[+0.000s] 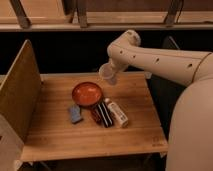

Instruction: Place the ceramic cup in the ceramic bowl

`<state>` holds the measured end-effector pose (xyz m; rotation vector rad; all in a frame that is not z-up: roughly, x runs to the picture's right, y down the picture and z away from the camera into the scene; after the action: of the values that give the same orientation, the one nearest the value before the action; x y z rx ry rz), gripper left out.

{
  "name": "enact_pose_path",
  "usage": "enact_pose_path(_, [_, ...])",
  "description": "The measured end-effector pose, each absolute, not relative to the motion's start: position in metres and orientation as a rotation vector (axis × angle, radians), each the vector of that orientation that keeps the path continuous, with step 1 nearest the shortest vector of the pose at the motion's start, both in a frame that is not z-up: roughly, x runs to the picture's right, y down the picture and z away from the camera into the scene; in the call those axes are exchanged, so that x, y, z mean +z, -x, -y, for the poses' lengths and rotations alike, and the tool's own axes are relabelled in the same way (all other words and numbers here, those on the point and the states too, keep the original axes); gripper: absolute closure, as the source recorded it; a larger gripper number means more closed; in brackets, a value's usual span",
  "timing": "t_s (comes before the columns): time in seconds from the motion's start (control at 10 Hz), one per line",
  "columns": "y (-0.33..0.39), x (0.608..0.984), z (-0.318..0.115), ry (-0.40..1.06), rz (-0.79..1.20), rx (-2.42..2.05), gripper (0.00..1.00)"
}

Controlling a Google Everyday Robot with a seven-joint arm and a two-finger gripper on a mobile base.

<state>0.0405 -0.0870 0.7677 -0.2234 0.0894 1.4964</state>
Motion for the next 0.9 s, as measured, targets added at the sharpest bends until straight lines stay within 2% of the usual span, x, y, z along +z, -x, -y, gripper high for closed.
enact_pose_path(0.3, [0.007,0.765,0.052,0.312,-0.046,1.41,1.0])
enact_pose_path(0.9, [-0.009,0.768,0.044,0.303,-0.076,1.426,1.0])
